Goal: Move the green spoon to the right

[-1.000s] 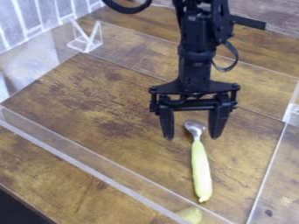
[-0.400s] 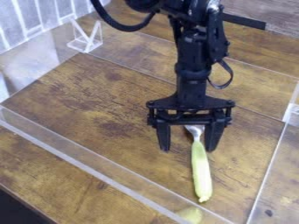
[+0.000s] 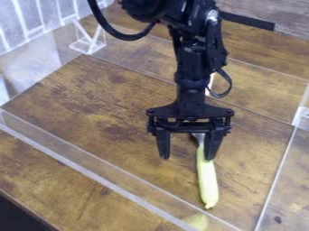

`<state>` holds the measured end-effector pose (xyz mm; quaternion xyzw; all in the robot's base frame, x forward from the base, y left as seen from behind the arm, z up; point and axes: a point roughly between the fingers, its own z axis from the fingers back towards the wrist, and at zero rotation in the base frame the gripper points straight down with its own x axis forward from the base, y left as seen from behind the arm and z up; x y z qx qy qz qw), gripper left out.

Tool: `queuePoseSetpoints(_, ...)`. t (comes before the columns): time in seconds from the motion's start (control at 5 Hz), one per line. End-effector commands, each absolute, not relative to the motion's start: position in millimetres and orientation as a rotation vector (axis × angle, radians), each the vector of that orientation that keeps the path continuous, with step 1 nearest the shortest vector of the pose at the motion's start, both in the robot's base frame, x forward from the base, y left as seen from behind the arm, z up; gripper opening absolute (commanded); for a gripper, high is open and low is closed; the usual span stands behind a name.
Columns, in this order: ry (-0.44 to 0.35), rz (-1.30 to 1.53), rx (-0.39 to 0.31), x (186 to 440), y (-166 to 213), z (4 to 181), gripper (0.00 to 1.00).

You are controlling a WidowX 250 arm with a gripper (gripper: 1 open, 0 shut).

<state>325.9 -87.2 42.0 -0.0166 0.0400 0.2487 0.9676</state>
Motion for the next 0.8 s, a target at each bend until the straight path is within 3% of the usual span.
queuePoseSetpoints(0.0,0.025,0.453,-0.053,326.4,-98.7,74.7,1.0)
queuePoseSetpoints(0.6,0.014,0.471,-0.047,327.0,-102.9,81.1,1.0)
